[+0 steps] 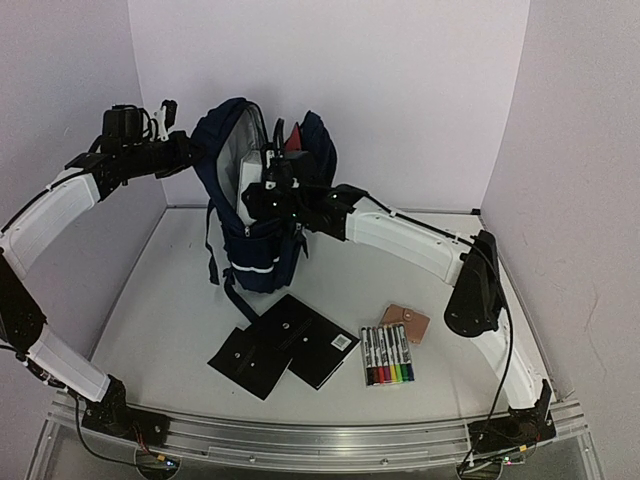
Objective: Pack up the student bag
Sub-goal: Place the book in the student bag.
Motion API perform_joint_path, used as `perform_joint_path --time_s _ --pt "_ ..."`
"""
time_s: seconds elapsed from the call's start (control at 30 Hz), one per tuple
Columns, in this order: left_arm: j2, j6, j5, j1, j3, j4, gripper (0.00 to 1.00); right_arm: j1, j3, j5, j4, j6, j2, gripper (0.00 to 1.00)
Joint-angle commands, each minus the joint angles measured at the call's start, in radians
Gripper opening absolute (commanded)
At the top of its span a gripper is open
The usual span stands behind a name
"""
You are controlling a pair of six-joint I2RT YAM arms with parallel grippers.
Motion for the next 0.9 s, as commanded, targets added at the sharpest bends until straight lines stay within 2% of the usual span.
perform_joint_path --time_s 0.0,0.13,0.2,0.3,0.4,0.53,0.73,0.87 --pt "-0.04 0.021 0.053 0.008 -0.017 -0.022 0.0 -0.031 0.054 -0.052 0.014 0.048 0.064 0.31" --pt "-0.05 0.019 0.048 0.007 -0.03 -0.021 0.0 -0.031 0.027 -0.042 0.025 0.057 0.023 0.13" --pt "-0.054 0.017 0.043 0.008 -0.034 -0.017 0.0 -0.031 -0.012 -0.04 0.041 0.056 -0.022 0.12" --pt "-0.051 0.013 0.038 0.007 -0.037 -0.018 0.0 -0.023 -0.064 -0.041 0.042 0.043 -0.077 0.23" --pt "-0.053 0.018 0.026 0.007 -0.037 -0.023 0.0 -0.002 -0.138 -0.002 0.042 0.001 -0.16 0.4" --pt "-0.055 0.03 0.026 0.008 -0.035 -0.028 0.0 0.02 -0.158 0.029 0.041 -0.042 -0.245 0.54" --pt "-0.055 0.029 0.048 0.007 -0.041 -0.016 0.0 0.021 -0.065 0.101 0.031 -0.094 -0.205 0.65" --pt "-0.047 0.029 0.062 0.007 -0.035 -0.018 0.0 0.019 0.039 0.137 0.031 -0.138 -0.125 0.61"
